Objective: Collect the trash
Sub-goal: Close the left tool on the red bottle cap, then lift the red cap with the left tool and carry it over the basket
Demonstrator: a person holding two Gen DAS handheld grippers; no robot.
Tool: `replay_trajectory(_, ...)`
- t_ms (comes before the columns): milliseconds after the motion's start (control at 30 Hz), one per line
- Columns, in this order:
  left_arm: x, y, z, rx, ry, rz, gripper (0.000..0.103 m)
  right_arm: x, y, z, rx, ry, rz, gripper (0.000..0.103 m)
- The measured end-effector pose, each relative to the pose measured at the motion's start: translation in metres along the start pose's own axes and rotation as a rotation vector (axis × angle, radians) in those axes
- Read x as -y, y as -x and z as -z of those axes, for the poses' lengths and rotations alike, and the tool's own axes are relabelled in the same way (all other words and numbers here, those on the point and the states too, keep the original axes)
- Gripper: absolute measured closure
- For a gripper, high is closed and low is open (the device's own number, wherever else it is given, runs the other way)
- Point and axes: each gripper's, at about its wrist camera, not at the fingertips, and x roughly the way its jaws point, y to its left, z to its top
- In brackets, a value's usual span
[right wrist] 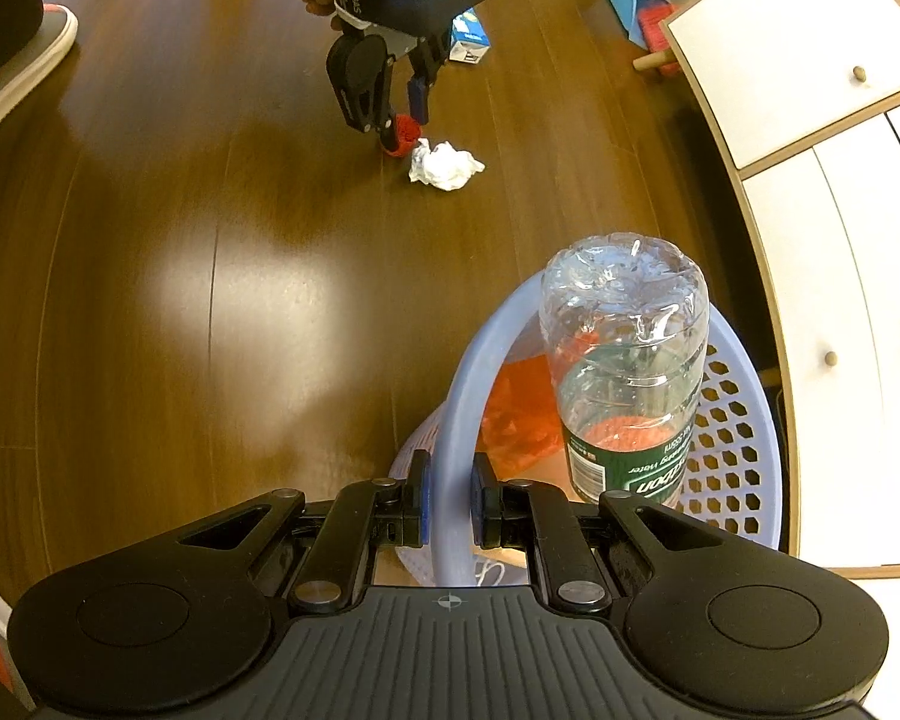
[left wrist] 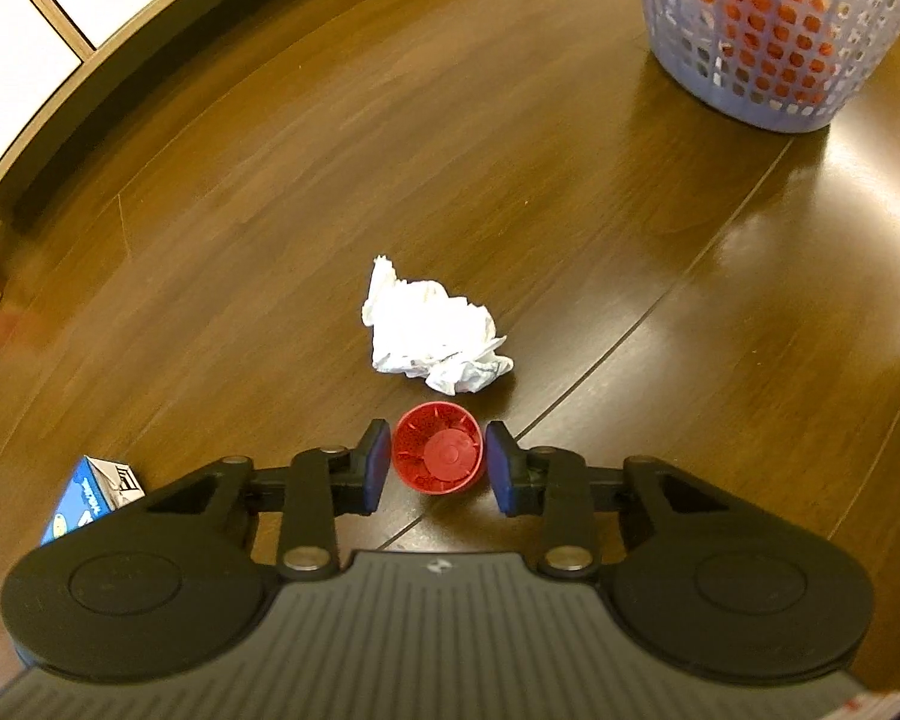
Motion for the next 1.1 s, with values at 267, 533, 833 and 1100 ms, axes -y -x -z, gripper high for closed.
replay_trajectory(267,-0.004,0.057,-0.017,0.089,0.012,-0.004,0.073,-0.004,-0.003,-0.003,-0.008,0.025,0.004,0.094)
replay_trajectory(533,0.006,0.123,-0.053,0.204,0.008,-0.007,0.073,-0.009,-0.005,-0.005,-0.017,0.065,0.008,0.094)
replay_trajectory(833,0.016,0.168,-0.083,0.284,0.007,-0.036,0.073,-0.006,-0.007,-0.004,-0.045,0.07,0.029,0.094)
replay_trajectory(1100,0.024,0.184,-0.103,0.342,-0.009,-0.04,0.073,0.0,-0.008,-0.001,-0.068,0.058,0.046,0.094)
